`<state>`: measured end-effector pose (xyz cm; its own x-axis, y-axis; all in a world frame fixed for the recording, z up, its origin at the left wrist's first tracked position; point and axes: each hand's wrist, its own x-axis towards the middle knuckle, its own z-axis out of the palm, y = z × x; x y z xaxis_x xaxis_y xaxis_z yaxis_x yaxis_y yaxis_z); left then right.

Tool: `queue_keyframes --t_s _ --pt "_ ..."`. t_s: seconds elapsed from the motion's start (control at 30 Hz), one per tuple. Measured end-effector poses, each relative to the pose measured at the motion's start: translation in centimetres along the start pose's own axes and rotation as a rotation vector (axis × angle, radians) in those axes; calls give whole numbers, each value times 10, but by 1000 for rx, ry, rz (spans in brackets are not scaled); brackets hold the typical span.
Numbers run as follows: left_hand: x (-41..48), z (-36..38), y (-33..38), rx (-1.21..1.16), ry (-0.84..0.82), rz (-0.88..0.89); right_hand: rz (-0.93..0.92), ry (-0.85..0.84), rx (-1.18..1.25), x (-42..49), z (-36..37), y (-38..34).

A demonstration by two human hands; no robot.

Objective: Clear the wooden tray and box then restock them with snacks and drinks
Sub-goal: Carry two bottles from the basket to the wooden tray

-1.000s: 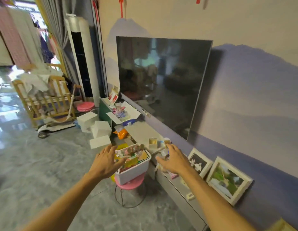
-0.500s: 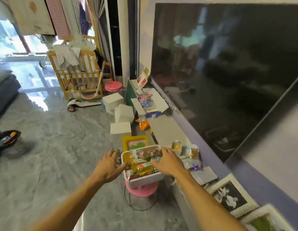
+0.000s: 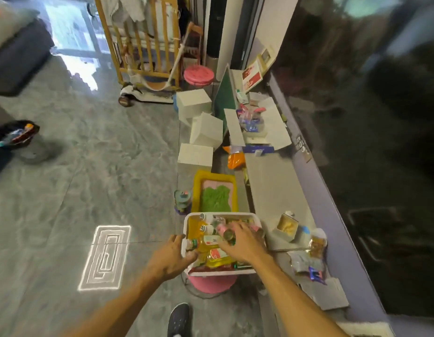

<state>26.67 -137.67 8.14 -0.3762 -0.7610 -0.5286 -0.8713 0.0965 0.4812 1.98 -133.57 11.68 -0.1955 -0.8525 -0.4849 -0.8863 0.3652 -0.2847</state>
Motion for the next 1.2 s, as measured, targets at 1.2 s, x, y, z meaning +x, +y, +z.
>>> queue_keyframes --t_s 1.2 --pt "122 39 21 -156 196 -44 -335 119 278 170 64 44"
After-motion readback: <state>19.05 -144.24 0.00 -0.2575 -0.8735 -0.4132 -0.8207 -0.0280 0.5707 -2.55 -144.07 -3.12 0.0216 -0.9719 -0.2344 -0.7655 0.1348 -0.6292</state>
